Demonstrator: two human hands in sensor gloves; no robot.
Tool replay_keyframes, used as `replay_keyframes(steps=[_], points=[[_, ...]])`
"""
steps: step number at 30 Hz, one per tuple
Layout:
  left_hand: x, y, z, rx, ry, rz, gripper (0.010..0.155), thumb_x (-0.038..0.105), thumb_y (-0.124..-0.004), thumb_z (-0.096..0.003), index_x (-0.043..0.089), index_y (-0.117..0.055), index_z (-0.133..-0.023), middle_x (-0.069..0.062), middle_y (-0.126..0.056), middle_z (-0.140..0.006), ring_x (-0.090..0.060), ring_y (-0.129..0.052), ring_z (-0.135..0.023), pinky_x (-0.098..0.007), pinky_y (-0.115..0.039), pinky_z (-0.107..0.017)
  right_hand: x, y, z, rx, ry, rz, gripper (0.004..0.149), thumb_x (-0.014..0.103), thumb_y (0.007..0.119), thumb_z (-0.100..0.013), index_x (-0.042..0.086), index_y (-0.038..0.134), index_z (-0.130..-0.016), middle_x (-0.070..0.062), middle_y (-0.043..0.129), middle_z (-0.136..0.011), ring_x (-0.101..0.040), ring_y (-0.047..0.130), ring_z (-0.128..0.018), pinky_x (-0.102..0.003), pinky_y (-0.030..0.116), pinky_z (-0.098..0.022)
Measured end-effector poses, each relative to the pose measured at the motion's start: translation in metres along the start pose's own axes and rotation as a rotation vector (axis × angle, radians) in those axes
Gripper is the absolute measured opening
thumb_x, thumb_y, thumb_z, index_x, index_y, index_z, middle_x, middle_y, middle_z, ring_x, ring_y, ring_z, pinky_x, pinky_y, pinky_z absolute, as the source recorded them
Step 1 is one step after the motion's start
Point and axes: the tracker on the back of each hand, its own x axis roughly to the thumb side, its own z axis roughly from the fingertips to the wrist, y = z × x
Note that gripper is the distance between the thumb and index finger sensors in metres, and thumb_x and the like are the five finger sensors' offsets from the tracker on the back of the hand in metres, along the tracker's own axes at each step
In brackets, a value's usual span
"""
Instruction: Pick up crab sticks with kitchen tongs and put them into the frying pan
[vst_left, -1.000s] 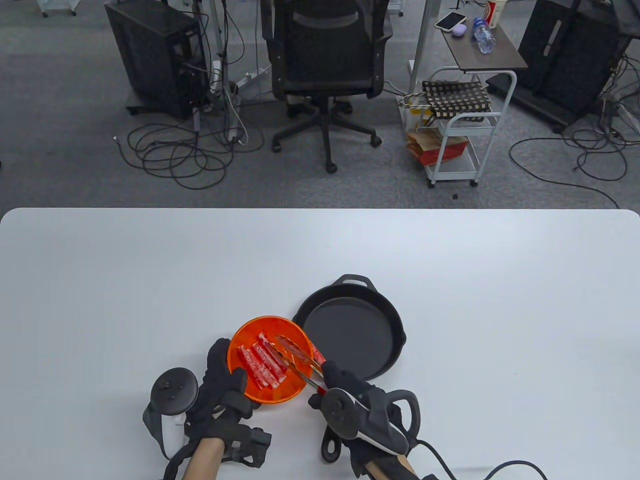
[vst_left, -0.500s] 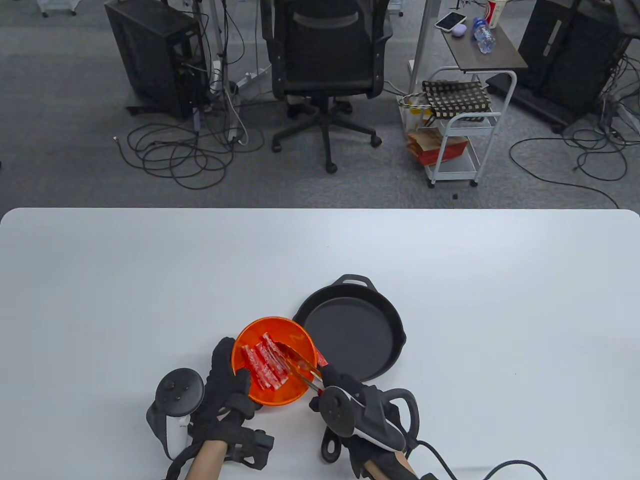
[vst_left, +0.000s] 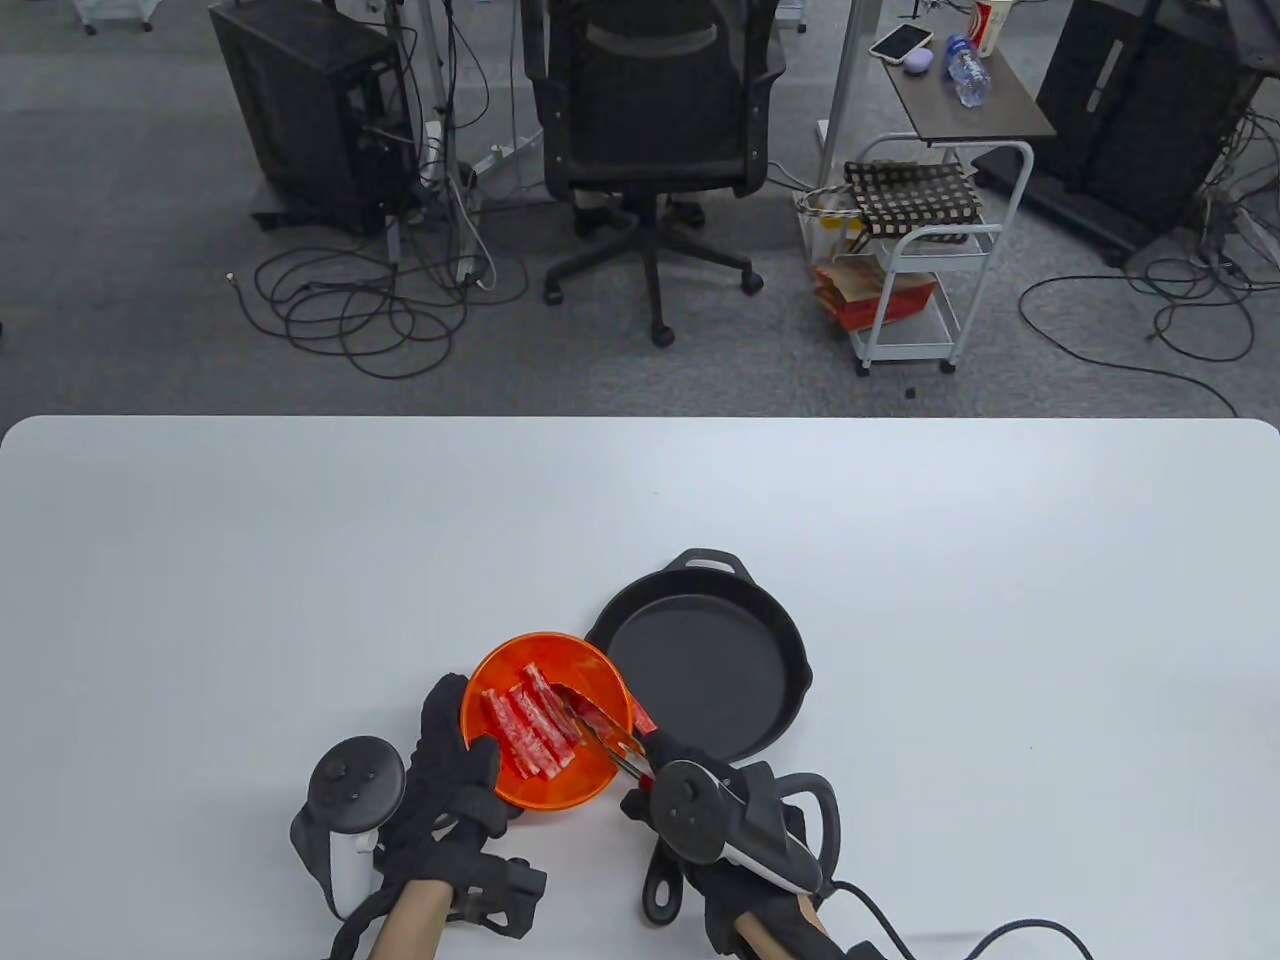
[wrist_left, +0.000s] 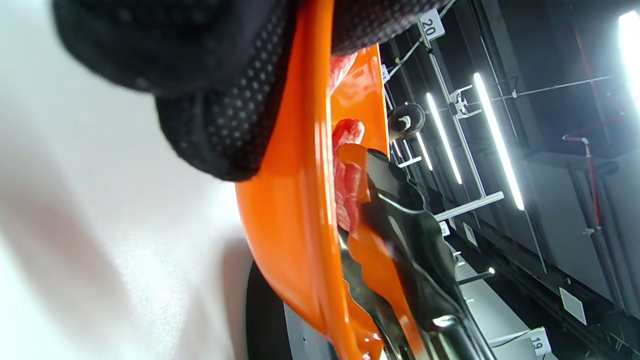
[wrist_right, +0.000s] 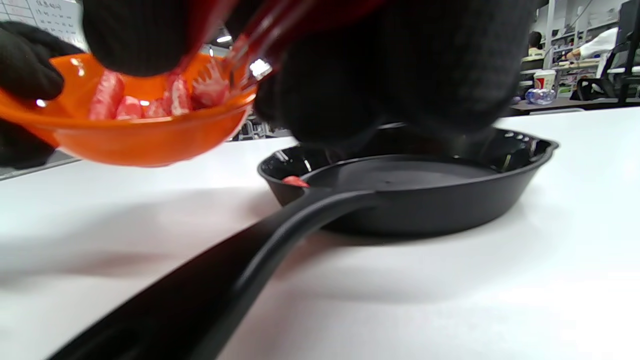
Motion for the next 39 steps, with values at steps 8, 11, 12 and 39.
replay_keyframes(steps=[8,11,12,39], points=[[-0.001,0.002,-0.001,0.003,0.015,0.006,0.067,0.022,-0.071,-0.0572,0.022,-0.037,-0.115,-0.017,-0.063,-0.11,-0.028,-0.105,-0.027,-0.027,-0.093,-0.014,-0.007,-0.01,0.002,-0.041,0.004,-0.093,0.059,0.048,0.073,-0.054,0.018,0.066,-0.104,-0.011,0.094,-0.078,-0.024,0.102,-0.038,-0.036,0.091,-0.023],[-0.002,0.004,-0.001,0.012,0.024,0.021,0.067,0.022,-0.071,-0.0572,0.022,-0.037,-0.115,-0.017,-0.064,-0.11,-0.028,-0.105,-0.027,-0.028,-0.093,-0.014,-0.016,-0.016,0.002,-0.069,0.032,-0.11,0.059,0.048,0.073,-0.054,0.018,0.066,-0.104,-0.011,0.094,-0.078,-0.024,0.102,-0.038,-0.036,0.091,-0.023],[-0.003,0.006,-0.001,0.021,0.027,0.025,0.067,0.022,-0.071,-0.0572,0.022,-0.037,-0.115,-0.017,-0.064,-0.11,-0.028,-0.105,-0.027,-0.028,-0.093,-0.014,-0.022,-0.02,0.003,-0.08,0.049,-0.124,0.059,0.048,0.073,-0.054,0.018,0.066,-0.104,-0.011,0.094,-0.078,-0.024,0.102,-0.038,-0.036,0.091,-0.023],[-0.009,0.019,-0.003,0.07,0.066,0.076,0.067,0.022,-0.071,-0.0571,0.022,-0.037,-0.115,-0.017,-0.064,-0.11,-0.028,-0.105,-0.027,-0.028,-0.093,-0.014,-0.074,0.013,-0.02,0.228,0.248,0.001,0.059,0.048,0.075,-0.053,0.018,0.068,-0.104,-0.012,0.094,-0.078,-0.025,0.102,-0.039,-0.037,0.091,-0.023]])
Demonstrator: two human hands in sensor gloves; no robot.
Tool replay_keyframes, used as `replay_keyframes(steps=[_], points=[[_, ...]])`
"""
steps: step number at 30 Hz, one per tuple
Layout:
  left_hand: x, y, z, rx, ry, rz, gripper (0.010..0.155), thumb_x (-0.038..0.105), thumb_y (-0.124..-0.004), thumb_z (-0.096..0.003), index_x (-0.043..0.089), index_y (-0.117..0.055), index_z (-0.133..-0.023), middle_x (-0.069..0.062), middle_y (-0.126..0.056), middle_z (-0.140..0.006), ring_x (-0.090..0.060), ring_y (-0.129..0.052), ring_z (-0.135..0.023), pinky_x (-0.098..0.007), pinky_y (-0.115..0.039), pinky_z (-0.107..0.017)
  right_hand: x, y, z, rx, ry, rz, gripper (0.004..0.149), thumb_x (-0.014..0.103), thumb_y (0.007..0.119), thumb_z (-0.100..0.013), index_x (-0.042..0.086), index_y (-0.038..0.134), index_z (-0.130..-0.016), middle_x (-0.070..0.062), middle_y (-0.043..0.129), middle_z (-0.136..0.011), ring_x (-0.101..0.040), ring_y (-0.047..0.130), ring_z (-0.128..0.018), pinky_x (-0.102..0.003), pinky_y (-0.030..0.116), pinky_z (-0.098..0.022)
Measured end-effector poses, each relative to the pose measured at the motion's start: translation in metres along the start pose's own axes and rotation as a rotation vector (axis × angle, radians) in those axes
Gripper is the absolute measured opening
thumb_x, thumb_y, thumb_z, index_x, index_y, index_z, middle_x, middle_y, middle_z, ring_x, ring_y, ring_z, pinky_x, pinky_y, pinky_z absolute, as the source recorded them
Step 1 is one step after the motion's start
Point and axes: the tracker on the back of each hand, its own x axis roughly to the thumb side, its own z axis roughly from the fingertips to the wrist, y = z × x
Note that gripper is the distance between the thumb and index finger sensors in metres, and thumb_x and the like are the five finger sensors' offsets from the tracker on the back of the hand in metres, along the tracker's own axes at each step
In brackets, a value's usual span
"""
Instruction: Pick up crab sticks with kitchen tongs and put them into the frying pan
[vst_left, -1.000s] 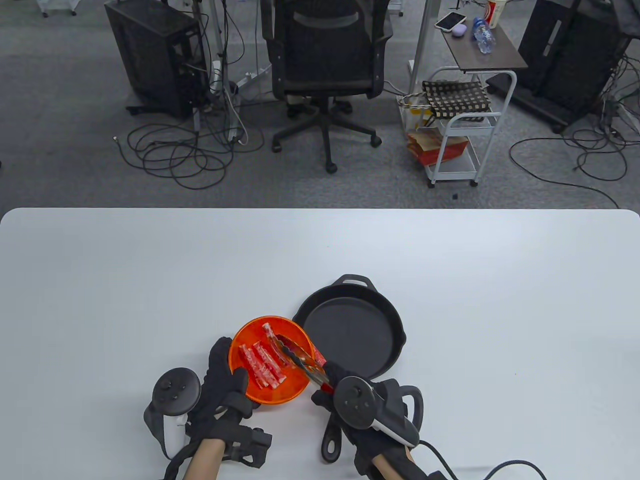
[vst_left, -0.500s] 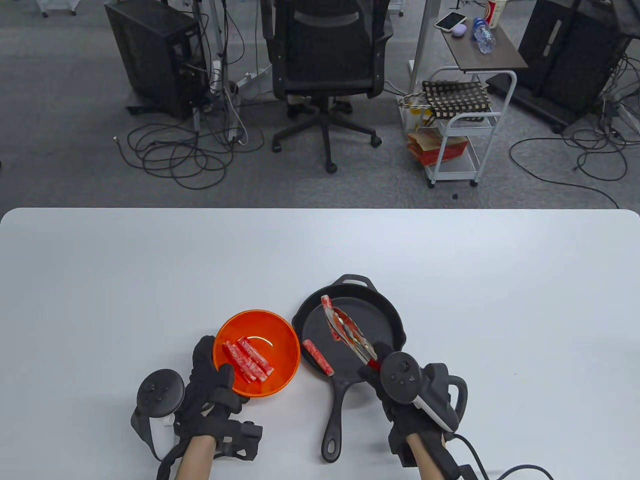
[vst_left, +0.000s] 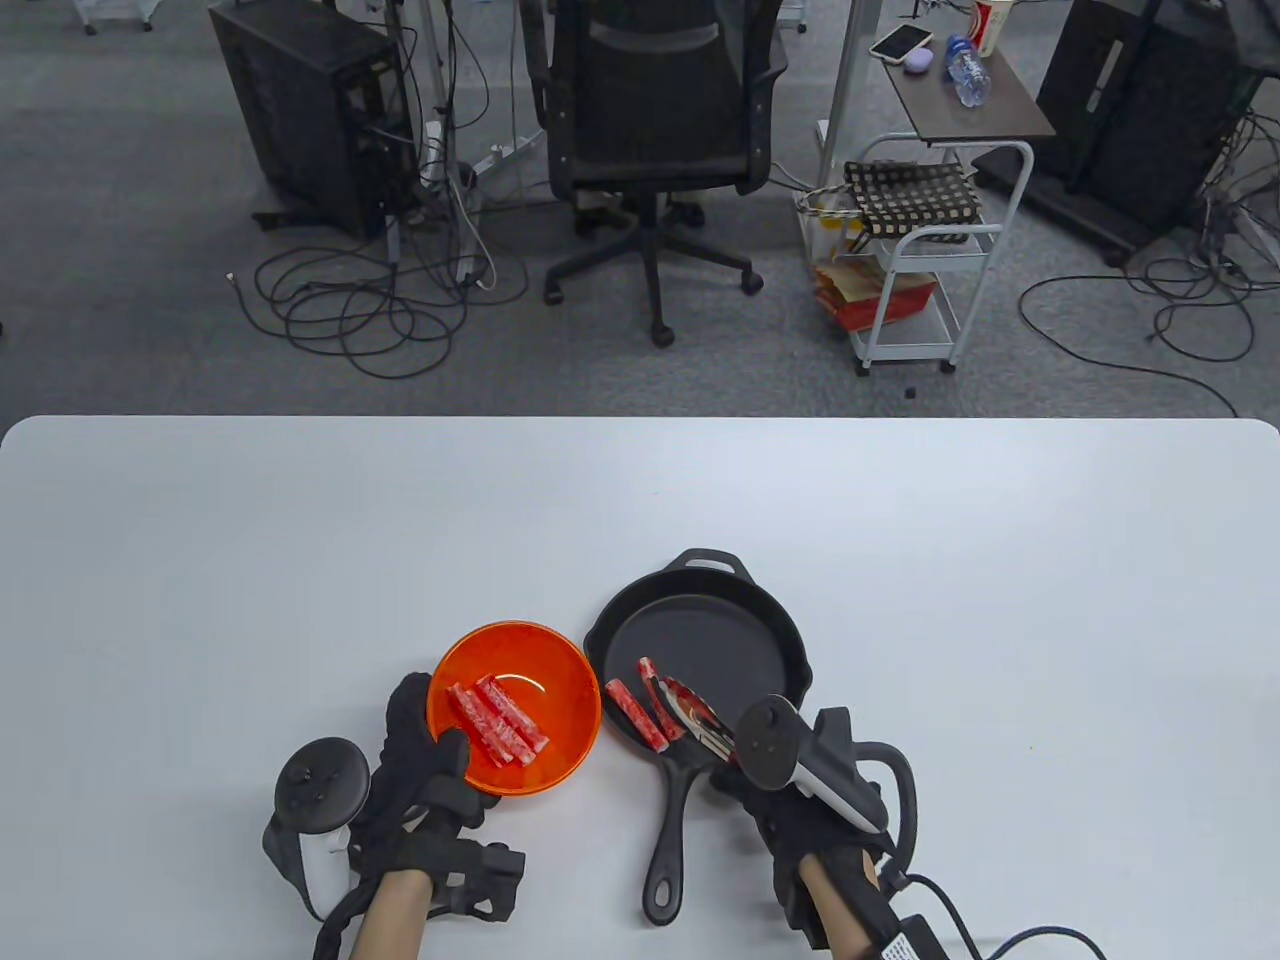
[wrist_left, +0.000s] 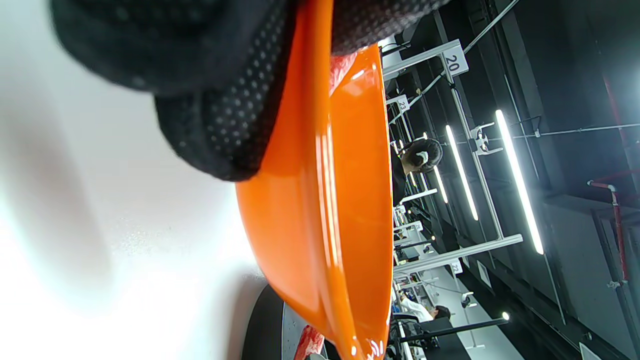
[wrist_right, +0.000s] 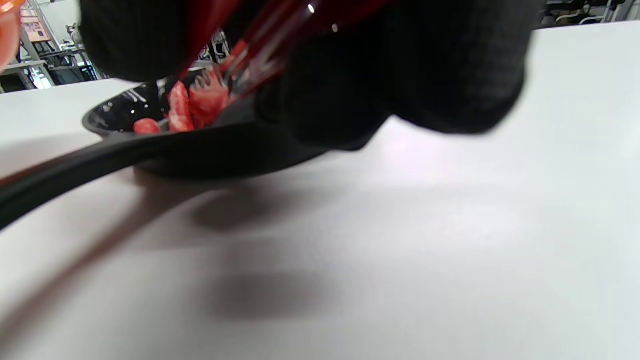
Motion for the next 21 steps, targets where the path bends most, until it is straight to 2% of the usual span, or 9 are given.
replay_keyframes(steps=[21], points=[[-0.0004,-0.0007,-0.0004,-0.002,0.007,-0.001,0.067,0.022,-0.071,-0.0572,0.022,-0.037,-0.115,-0.017,-0.063,-0.11,-0.028,-0.105,-0.027,-0.028,-0.093,-0.014,0.0092,0.0037,-0.0001,0.005,-0.011,0.05,0.061,0.05,0.075,-0.053,0.018,0.067,-0.104,-0.012,0.094,-0.078,-0.025,0.102,-0.04,-0.037,0.091,-0.024]])
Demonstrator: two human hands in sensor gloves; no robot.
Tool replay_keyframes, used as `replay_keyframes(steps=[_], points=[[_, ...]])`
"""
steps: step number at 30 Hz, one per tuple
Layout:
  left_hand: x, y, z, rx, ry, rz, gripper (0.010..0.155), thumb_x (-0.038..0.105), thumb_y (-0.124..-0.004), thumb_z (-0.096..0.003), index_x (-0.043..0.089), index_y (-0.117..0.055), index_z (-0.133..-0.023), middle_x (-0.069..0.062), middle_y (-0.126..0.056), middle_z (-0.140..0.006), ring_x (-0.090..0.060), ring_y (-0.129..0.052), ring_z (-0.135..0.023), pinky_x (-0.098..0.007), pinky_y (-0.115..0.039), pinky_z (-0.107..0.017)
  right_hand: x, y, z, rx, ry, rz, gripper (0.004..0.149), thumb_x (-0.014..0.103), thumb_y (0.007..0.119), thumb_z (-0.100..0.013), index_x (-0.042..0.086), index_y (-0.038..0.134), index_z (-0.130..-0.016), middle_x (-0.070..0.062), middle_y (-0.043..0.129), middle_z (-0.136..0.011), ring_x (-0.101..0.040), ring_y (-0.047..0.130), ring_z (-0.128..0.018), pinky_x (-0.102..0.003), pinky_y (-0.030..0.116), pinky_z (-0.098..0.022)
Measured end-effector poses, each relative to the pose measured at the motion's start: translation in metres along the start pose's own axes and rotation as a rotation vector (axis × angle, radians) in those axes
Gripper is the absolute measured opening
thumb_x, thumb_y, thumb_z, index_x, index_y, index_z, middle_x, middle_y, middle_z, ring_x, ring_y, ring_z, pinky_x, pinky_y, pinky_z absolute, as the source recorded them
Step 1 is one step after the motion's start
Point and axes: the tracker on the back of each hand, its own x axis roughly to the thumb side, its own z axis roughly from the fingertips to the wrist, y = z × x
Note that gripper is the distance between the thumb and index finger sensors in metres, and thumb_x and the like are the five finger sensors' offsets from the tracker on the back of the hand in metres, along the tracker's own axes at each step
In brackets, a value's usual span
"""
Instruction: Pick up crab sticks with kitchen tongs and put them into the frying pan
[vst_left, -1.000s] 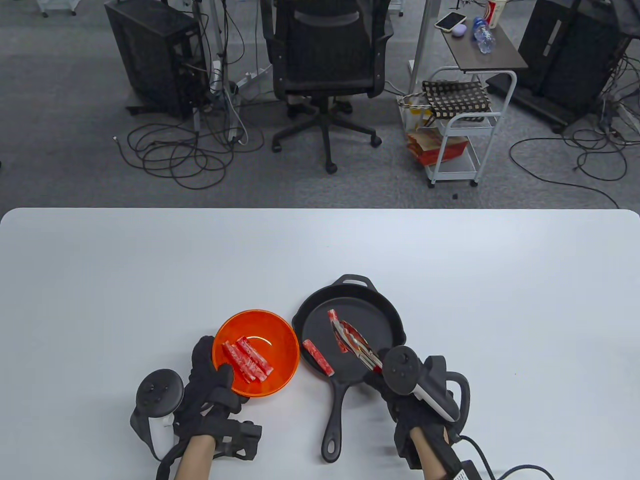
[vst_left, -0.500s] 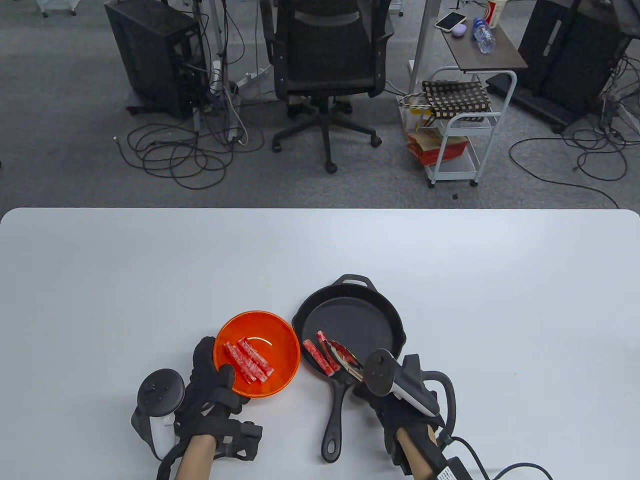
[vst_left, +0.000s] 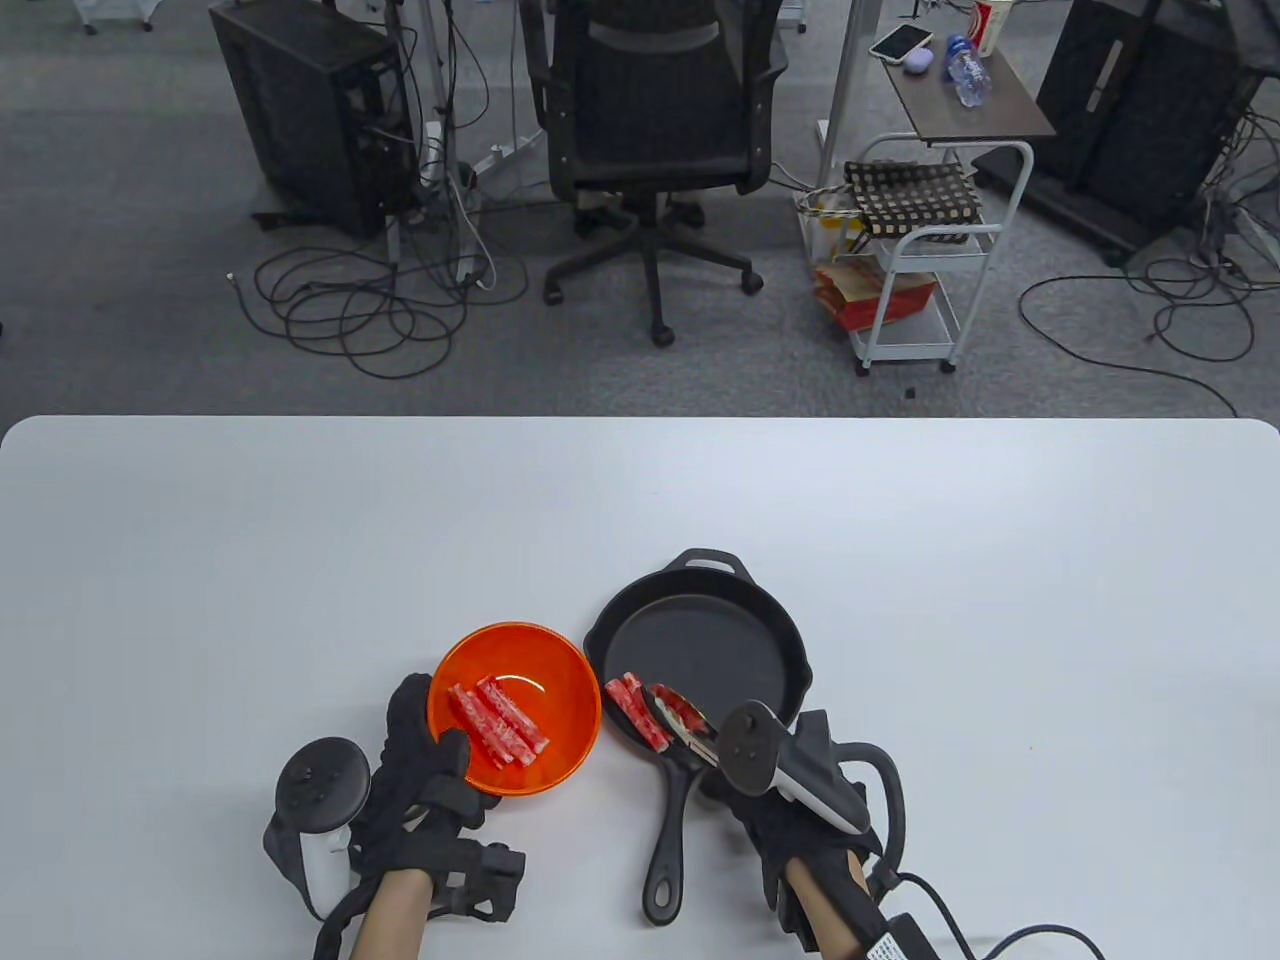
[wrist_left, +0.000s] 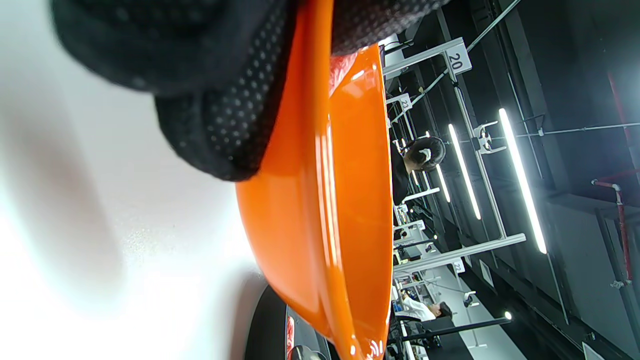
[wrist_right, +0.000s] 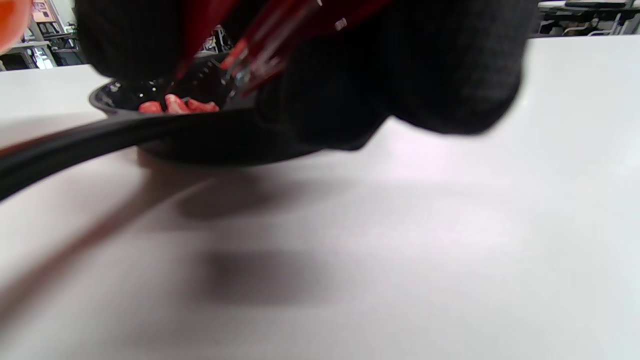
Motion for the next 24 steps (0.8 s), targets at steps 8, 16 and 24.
replay_keyframes(steps=[8,16,24], points=[[0.0,0.0,0.0,0.0,0.0,0.0,0.067,0.022,-0.071,-0.0572,0.022,-0.037,-0.115,-0.017,-0.063,-0.11,-0.028,-0.105,-0.027,-0.028,-0.093,-0.014,-0.001,-0.003,0.002,-0.016,-0.001,-0.01,0.063,0.051,0.075,-0.053,0.017,0.066,-0.105,-0.012,0.094,-0.079,-0.025,0.102,-0.041,-0.037,0.091,-0.024],[0.0,-0.001,0.0,-0.01,-0.003,-0.002,0.067,0.022,-0.071,-0.0572,0.022,-0.037,-0.115,-0.017,-0.064,-0.11,-0.028,-0.105,-0.027,-0.028,-0.093,-0.014,0.005,-0.022,0.021,-0.208,-0.028,-0.048,0.065,0.053,0.074,-0.052,0.016,0.065,-0.106,-0.012,0.093,-0.08,-0.024,0.102,-0.041,-0.036,0.091,-0.025],[0.001,-0.007,0.001,-0.03,-0.013,-0.026,0.067,0.022,-0.071,-0.0572,0.022,-0.037,-0.115,-0.017,-0.063,-0.11,-0.028,-0.105,-0.027,-0.028,-0.093,-0.014,0.028,-0.034,0.044,-0.36,-0.139,-0.081,0.065,0.053,0.074,-0.052,0.017,0.065,-0.106,-0.011,0.093,-0.079,-0.024,0.102,-0.041,-0.036,0.091,-0.024]])
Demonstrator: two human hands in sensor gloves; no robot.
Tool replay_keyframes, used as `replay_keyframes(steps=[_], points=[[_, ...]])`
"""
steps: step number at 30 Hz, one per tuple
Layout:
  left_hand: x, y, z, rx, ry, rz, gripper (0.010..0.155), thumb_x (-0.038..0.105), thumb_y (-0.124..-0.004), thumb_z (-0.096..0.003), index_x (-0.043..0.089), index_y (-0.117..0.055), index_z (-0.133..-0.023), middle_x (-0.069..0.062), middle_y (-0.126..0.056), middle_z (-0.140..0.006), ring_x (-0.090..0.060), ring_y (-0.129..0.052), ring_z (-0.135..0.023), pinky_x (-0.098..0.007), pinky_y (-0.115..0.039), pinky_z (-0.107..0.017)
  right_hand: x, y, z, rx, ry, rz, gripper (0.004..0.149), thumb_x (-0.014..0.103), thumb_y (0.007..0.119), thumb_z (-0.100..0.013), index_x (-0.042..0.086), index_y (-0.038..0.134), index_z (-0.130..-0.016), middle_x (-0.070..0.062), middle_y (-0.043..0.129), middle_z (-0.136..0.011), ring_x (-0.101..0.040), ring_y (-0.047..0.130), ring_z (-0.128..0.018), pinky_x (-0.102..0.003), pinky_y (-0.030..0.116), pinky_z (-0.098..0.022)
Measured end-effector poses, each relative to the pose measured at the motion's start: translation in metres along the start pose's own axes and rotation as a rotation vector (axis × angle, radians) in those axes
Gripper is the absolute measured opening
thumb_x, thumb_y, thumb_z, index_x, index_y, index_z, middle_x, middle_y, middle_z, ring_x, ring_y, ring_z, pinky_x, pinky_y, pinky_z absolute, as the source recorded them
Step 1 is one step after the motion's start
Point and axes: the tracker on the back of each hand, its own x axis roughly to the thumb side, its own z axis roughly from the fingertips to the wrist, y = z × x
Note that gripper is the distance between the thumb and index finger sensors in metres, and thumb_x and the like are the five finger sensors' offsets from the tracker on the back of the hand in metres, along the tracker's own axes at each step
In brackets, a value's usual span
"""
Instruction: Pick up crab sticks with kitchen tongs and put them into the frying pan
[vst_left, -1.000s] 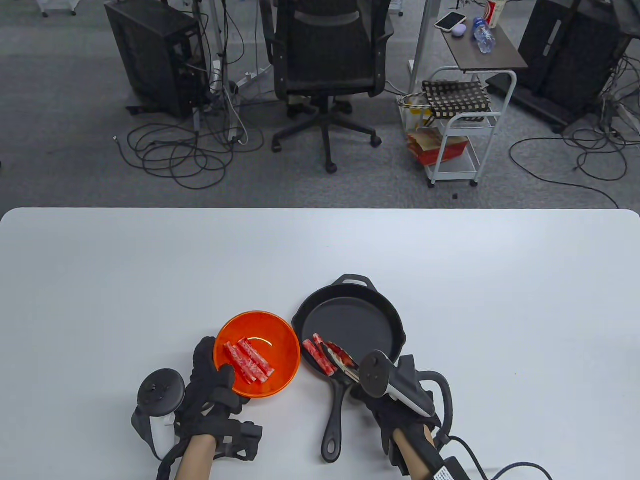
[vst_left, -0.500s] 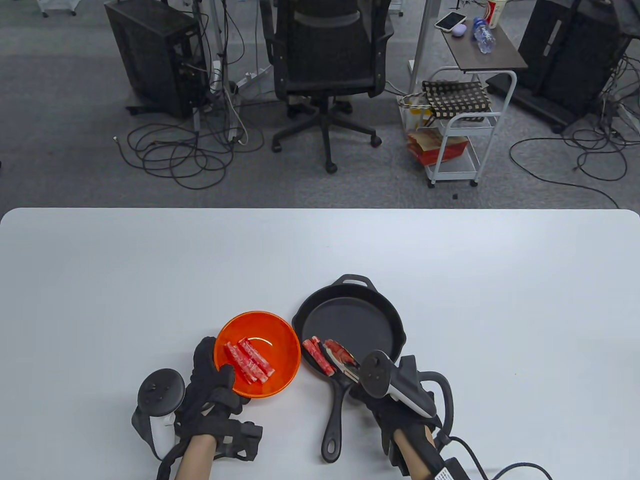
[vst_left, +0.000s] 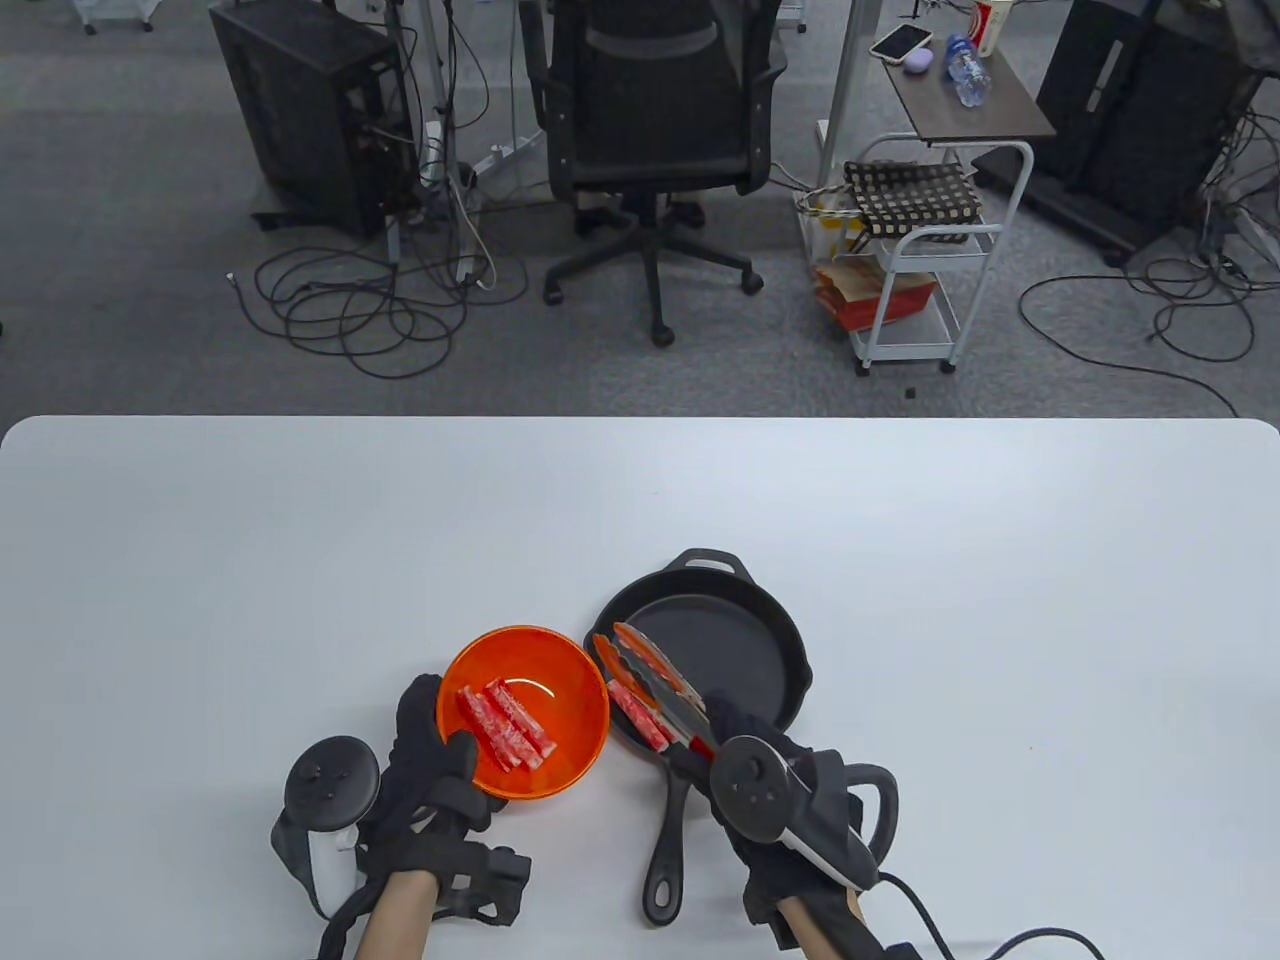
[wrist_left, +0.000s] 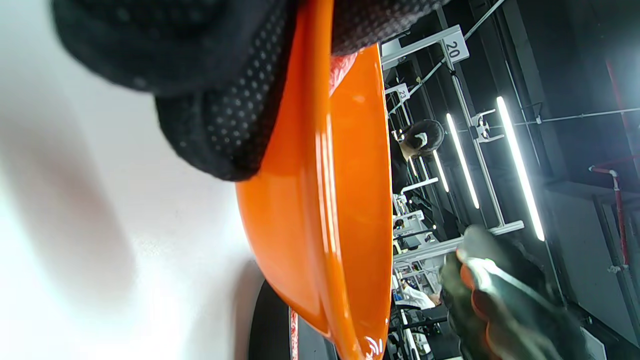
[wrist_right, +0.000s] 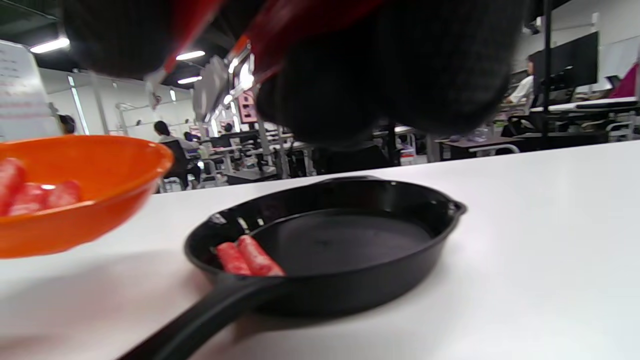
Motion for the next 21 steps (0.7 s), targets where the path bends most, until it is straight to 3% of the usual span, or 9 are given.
replay_keyframes(steps=[10,21], points=[[0.004,-0.008,0.002,-0.026,-0.026,-0.025,0.067,0.022,-0.071,-0.0572,0.022,-0.037,-0.115,-0.017,-0.063,-0.11,-0.028,-0.105,-0.027,-0.028,-0.093,-0.014,0.032,0.019,0.005,0.081,-0.125,0.085,0.064,0.053,0.074,-0.052,0.017,0.065,-0.105,-0.012,0.093,-0.079,-0.024,0.102,-0.041,-0.036,0.091,-0.024],[0.009,-0.014,0.005,-0.034,-0.079,-0.081,0.067,0.022,-0.071,-0.0573,0.022,-0.037,-0.115,-0.017,-0.063,-0.11,-0.028,-0.105,-0.027,-0.028,-0.093,-0.014,0.038,0.029,0.005,0.139,-0.129,0.11,0.063,0.051,0.073,-0.053,0.016,0.066,-0.105,-0.012,0.094,-0.079,-0.025,0.102,-0.04,-0.037,0.091,-0.024]])
